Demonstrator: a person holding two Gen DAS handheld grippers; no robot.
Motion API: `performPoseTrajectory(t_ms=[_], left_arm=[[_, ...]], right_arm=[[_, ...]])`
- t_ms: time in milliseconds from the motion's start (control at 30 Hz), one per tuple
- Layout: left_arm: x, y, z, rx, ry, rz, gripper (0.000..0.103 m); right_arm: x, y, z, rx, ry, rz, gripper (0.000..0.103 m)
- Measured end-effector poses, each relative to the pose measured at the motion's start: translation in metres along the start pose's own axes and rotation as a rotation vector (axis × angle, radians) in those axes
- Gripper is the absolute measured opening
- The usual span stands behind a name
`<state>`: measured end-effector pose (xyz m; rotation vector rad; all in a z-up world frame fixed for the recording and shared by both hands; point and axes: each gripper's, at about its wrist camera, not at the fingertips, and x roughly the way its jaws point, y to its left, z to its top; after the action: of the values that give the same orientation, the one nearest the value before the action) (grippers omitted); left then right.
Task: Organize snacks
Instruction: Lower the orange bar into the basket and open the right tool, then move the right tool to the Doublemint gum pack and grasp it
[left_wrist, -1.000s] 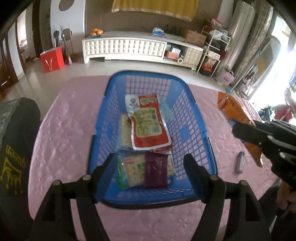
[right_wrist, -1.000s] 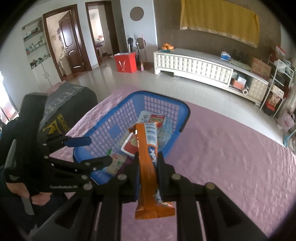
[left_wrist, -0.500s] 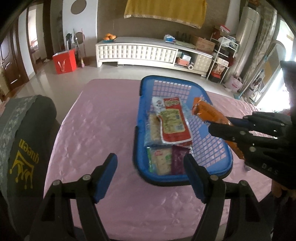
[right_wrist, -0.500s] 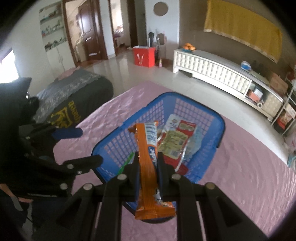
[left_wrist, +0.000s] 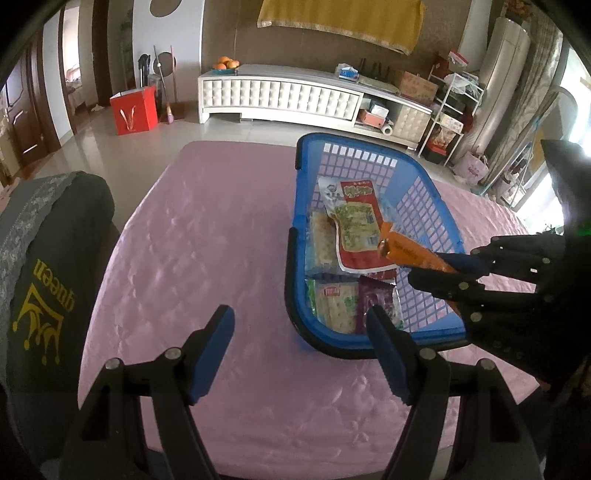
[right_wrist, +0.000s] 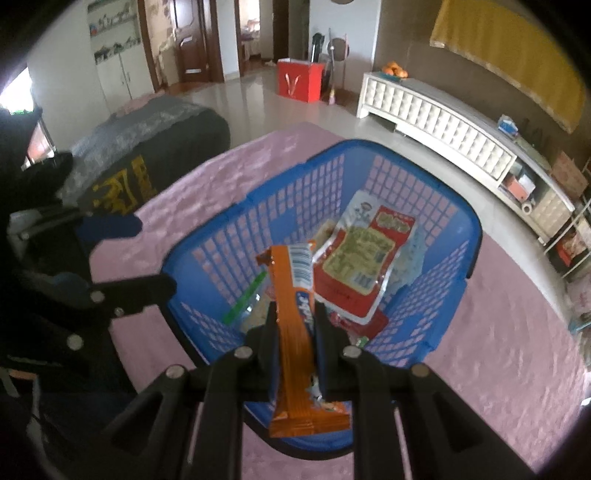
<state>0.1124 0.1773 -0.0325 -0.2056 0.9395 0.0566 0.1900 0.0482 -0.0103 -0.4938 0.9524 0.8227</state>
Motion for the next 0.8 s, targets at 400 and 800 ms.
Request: performPoseTrajectory(t_ms=[400,800], left_arm=[[-0.013,-0.006,0.001,-0.008,-0.020,0.009,0.072],[-0.044,-0.073,0.009,0.107,-0.082,-0.045,0.072]], right_arm=[[-0.016,-0.006,-0.007,0.041,0.008,0.048,0.067],[-0.105,-0.044,-0.035,0.143,-0.121,-0.038,0.078]])
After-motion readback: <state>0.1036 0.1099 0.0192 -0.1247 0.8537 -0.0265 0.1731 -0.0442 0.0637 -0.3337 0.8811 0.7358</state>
